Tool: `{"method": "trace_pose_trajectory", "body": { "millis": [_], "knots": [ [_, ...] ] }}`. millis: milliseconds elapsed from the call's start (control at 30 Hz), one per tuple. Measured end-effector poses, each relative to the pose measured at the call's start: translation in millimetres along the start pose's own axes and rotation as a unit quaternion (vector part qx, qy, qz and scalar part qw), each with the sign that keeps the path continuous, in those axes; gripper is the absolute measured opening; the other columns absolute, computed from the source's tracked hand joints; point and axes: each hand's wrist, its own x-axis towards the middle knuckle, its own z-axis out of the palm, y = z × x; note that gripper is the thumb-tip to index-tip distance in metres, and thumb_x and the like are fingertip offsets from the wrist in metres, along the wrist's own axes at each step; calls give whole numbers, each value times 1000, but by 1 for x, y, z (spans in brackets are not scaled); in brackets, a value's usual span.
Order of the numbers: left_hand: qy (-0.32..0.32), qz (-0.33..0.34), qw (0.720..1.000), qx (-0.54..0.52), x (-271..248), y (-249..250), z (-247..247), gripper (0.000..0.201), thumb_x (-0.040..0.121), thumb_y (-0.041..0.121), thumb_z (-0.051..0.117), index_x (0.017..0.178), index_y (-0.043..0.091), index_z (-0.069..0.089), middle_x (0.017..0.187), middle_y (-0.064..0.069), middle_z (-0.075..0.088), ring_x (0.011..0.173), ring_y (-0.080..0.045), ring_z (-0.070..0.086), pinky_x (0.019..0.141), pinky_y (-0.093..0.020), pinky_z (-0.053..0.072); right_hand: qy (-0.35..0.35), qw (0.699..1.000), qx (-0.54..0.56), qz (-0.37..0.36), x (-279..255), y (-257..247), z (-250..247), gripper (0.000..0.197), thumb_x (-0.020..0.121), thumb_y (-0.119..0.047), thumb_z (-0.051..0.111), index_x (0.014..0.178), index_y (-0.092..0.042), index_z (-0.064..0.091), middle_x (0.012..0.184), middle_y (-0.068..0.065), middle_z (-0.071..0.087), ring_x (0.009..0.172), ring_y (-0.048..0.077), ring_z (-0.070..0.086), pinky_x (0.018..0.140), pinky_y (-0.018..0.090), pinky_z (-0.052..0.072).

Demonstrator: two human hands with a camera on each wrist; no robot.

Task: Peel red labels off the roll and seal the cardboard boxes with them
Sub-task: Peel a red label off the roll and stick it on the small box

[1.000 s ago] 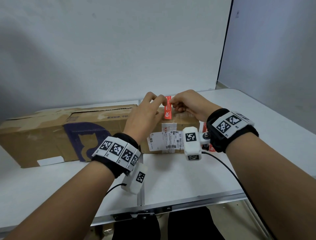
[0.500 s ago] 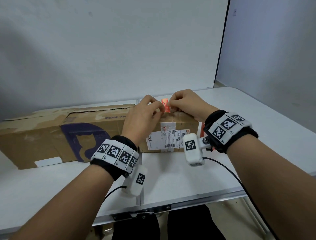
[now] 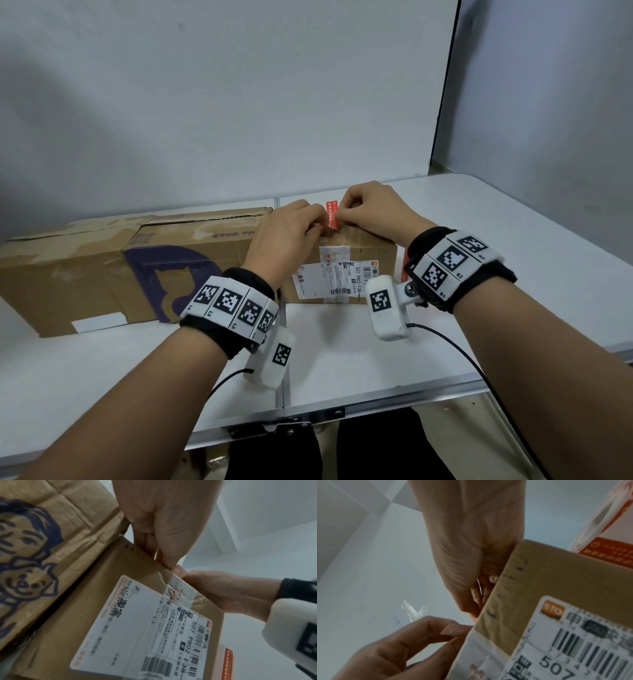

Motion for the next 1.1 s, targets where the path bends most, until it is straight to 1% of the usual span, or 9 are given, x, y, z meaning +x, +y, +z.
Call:
{"method": "trace_pose_trajectory", "body": {
  "millis": [133, 300, 467, 633, 833, 900, 967, 1033, 1100],
  "knots": [
    [-11, -5, 1000, -12, 1, -1, -1, 14, 88, 20, 57, 96, 23, 68, 90, 2, 66, 84, -21, 61, 71, -36, 46, -2, 1000, -18, -2, -1, 0, 2, 13, 78, -20, 71, 85, -10, 71, 81, -3, 66, 78, 9, 57, 62, 15, 41],
    [-26, -4, 1000, -17, 2, -3, -1, 15, 89, 23, 57, 96, 25, 70, 94, 4, 67, 88, -19, 62, 72, -34, 45, -5, 1000, -26, 5, -1, 2, 6, 11, 78, -21, 71, 83, -11, 70, 72, -11, 60, 71, 4, 53, 58, 14, 36],
    [-40, 6, 999, -14, 6, -4, -2, 17, 90, 25, 58, 99, 24, 71, 100, 3, 68, 93, -20, 62, 77, -39, 48, -7, 999, -37, -4, -1, 1, 7, 8, 79, -20, 70, 79, -13, 68, 80, -4, 63, 76, 9, 55, 59, 14, 37],
    [-60, 28, 998, 5, 8, -6, -5, 21, 92, 24, 55, 104, 25, 72, 104, 1, 68, 95, -19, 62, 75, -31, 43, -11, 999, -44, 1, -1, 2, 7, 12, 80, -25, 71, 78, -16, 64, 84, -4, 63, 76, 9, 55, 58, 15, 37],
    [-83, 37, 996, 7, 8, -7, -8, 20, 90, 17, 55, 99, 20, 73, 104, 0, 70, 94, -20, 64, 81, -39, 49, -13, 997, -82, 0, -2, -2, 6, 10, 84, -21, 66, 76, -17, 62, 91, -1, 63, 86, 12, 55, 61, 13, 39],
    [-88, 39, 995, 9, 8, -6, -9, 21, 90, 17, 54, 100, 21, 72, 103, 0, 70, 93, -20, 64, 81, -39, 49, -11, 996, -91, 4, -1, -3, 4, 9, 84, -22, 66, 84, -14, 63, 97, 2, 64, 89, 14, 54, 61, 19, 41],
    [-91, 38, 995, 12, 7, -6, -10, 21, 91, 17, 53, 101, 21, 71, 101, 0, 70, 93, -20, 64, 81, -40, 49, -10, 996, -93, 10, 1, -3, 5, 22, 83, -23, 67, 100, -9, 62, 106, 5, 62, 95, 17, 54, 65, 25, 40],
    [-91, 34, 995, 15, 6, -6, -10, 22, 91, 18, 52, 102, 23, 70, 99, 1, 70, 92, -20, 63, 79, -41, 49, -11, 995, -101, 17, 4, -2, 7, 31, 83, -25, 67, 110, -10, 59, 115, 7, 60, 103, 19, 54, 73, 24, 37],
    [-92, 34, 995, 21, 5, -6, -9, 22, 91, 19, 51, 102, 24, 69, 98, 2, 70, 91, -20, 63, 77, -41, 49, -10, 995, -98, 28, 6, 0, 9, 36, 83, -26, 66, 115, -11, 57, 121, 8, 58, 110, 20, 54, 78, 24, 36]
  ]
}}
